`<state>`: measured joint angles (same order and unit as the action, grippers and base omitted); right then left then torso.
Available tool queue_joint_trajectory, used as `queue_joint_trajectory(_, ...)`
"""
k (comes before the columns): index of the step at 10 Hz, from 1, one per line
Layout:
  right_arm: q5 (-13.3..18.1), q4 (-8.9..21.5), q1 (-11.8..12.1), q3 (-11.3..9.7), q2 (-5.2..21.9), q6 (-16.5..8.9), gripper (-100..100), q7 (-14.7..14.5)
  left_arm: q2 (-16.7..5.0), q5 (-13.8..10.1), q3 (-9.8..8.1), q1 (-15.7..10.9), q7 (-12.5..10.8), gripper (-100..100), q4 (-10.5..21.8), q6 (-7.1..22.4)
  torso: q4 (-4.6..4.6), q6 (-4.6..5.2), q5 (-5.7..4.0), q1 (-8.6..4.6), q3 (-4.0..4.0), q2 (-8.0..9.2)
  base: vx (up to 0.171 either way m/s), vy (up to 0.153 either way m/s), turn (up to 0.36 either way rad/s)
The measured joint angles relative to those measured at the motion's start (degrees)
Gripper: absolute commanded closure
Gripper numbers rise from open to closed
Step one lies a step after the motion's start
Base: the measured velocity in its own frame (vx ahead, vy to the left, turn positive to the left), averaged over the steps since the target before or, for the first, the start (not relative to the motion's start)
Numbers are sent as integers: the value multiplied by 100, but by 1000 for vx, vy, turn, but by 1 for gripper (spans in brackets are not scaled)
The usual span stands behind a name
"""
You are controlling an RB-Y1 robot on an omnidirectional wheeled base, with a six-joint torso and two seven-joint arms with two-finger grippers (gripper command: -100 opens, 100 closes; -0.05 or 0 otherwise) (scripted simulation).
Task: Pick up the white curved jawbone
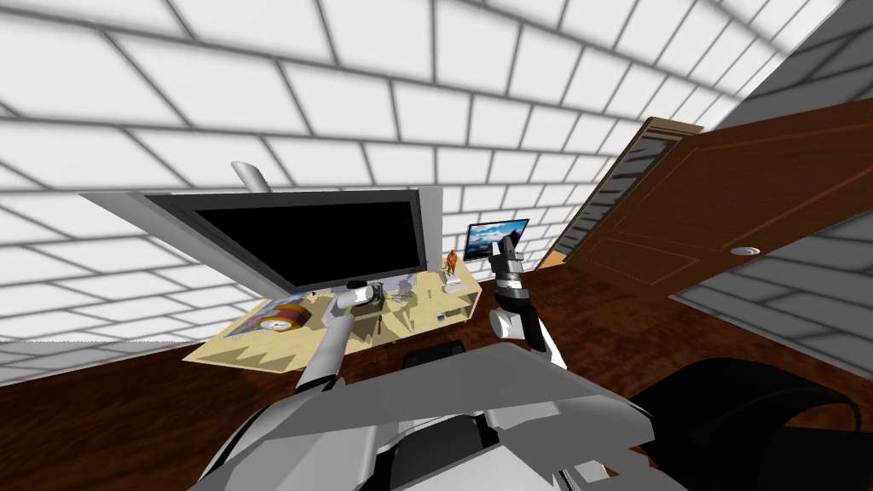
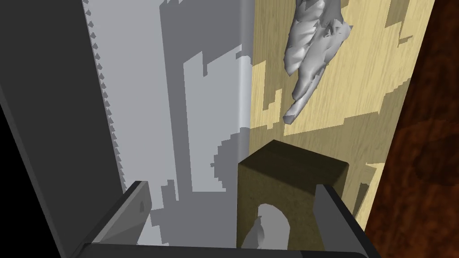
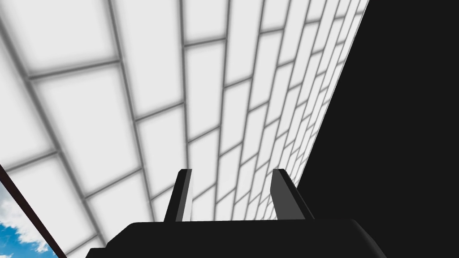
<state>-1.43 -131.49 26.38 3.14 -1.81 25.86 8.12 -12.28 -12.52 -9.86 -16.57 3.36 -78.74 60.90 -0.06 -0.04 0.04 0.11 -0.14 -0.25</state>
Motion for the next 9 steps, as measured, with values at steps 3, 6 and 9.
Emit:
queue_joint_trajectory(3,0,0,0,0,0,0,0,0,93,54,112,-211,-173,-100,366,369,0,-2,0,-1,1,3,42,43,-84)
queue_joint_trajectory(6,0,0,0,0,0,0,0,0,188,87,242,-390,-337,-100,724,684,0,-2,0,1,-1,-1,44,43,-55)
queue_joint_trajectory(9,0,0,0,0,0,0,0,0,296,130,387,-685,-515,-100,1307,918,-2,-1,0,-2,-5,-9,61,43,-85)
